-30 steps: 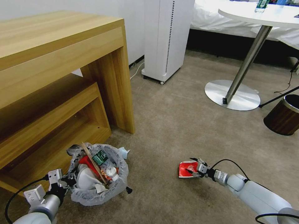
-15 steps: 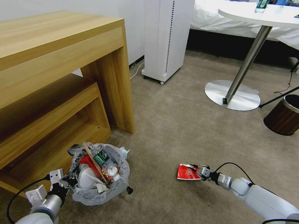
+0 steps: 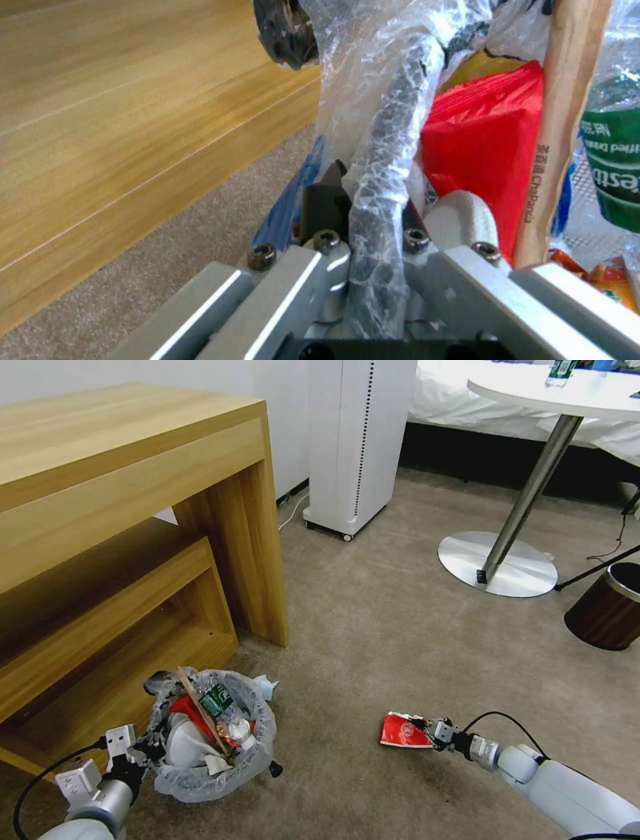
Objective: Pick up the trash bin and place the garbage on the floor into it.
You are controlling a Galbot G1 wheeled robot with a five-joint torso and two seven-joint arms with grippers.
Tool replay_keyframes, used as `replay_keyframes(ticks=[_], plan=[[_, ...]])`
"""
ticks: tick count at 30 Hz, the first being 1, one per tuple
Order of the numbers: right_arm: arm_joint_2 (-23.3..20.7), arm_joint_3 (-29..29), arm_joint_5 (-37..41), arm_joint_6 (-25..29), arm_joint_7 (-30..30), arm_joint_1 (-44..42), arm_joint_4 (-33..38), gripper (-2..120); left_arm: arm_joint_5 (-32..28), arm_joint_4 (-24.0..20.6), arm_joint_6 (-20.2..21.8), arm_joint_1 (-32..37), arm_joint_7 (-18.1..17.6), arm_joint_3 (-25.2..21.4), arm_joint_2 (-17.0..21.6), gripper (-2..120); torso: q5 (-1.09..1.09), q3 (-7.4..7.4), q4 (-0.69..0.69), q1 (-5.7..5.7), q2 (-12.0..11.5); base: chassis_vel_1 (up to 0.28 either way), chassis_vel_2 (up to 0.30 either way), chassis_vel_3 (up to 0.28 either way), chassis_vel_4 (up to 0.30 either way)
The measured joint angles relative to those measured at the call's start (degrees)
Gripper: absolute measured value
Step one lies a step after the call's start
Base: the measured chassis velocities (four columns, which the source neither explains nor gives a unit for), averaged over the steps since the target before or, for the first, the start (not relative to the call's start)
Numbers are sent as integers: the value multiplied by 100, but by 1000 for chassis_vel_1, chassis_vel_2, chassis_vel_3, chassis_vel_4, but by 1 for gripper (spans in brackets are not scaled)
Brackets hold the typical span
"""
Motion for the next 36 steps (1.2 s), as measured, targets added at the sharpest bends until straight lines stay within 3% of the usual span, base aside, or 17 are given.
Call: replay_keyframes(ticks=[5,18,21,24,25,28,29,33,36], plan=[[-340,71,598,-61,61,-184,759,0,4,13,5,-35,-4,5,5,1,-1,0,-1,0,0,0,0,0,0],[-650,136,1121,5,62,-324,1957,0,67,-95,-41,154,-5,-116,-151,1,-1,0,0,0,0,0,0,0,0],[-756,152,1257,-11,64,-322,2482,0,68,-110,-42,179,-5,-149,-161,1,-2,0,-1,0,0,0,0,0,0],[-939,155,1550,-121,107,-168,3528,0,66,-161,-38,207,-6,-179,-189,1,-2,0,1,0,0,0,0,0,0],[-939,155,1550,-121,107,-168,3528,0,66,-161,-38,207,-6,-179,-189,1,-2,0,1,0,0,0,0,0,0],[-1102,69,1827,-369,219,128,4728,0,50,-219,26,205,-16,-178,-190,1,-4,0,0,0,0,0,0,0,0],[-1102,69,1827,-369,219,128,4728,0,50,-219,26,205,-16,-178,-190,1,-4,0,0,0,0,0,0,0,0],[-1157,-363,2340,-726,303,807,5933,0,39,-315,99,202,-50,-166,-190,1,-3,0,0,0,0,0,0,0,0],[-1112,-684,2559,-834,341,1163,6227,0,31,-369,126,201,-62,-166,-193,1,-3,0,0,0,0,0,0,0,0]])
